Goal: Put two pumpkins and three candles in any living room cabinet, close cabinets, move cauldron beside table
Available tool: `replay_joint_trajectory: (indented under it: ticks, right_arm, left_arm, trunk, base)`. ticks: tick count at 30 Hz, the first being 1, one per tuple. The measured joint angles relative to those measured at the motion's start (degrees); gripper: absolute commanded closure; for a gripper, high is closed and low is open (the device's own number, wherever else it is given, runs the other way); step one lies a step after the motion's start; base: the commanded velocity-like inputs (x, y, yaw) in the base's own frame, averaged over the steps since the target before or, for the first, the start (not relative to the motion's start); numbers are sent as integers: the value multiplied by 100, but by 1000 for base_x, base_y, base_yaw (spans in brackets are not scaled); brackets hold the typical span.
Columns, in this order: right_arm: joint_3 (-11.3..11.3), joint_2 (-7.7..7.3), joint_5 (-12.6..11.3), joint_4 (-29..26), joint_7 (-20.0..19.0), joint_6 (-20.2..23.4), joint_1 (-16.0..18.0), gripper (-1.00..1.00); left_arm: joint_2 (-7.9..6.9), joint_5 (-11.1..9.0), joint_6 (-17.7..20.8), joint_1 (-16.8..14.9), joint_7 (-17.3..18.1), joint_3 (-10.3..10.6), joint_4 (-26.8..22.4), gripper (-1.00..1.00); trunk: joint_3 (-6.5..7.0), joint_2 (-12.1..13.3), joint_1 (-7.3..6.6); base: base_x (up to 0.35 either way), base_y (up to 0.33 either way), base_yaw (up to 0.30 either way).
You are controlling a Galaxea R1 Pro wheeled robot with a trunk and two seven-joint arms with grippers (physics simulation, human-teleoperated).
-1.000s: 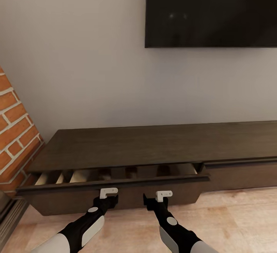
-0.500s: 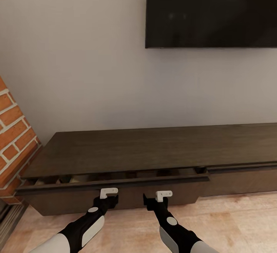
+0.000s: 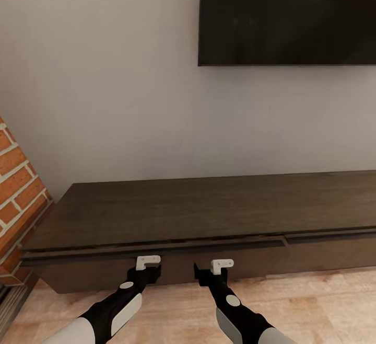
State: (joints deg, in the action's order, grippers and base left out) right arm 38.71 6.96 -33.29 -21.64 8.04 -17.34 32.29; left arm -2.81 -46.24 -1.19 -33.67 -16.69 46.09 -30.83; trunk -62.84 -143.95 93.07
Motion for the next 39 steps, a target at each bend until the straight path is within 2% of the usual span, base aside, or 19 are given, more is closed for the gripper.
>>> replay_joint_trajectory:
  ticks: [11, 34, 37, 39]
  right_arm:
    - [0, 0, 0, 0, 0, 0, 0, -100]
    - [-19, 6, -41, -3, 18, 26, 0, -100]
    - [-33, 6, -46, -28, 53, 171, 6, -100]
    - [-52, 0, -47, -56, 101, 439, 8, -100]
  left_arm:
    - [-6, 14, -5, -2, -11, 5, -35, -100]
    - [-19, 14, 3, -2, 4, -14, -27, -100]
    - [-25, 13, 12, -2, 7, -36, -35, -100]
    - [-30, 9, 63, -2, 3, -50, -41, -100]
  trunk:
    - [0, 0, 4]
    - [0, 0, 6]
    - [0, 0, 6]
    - [0, 1, 6]
  base:
    - [0, 3, 0]
    - [-334, 0, 0]
    - [-344, 0, 0]
    - [-344, 0, 0]
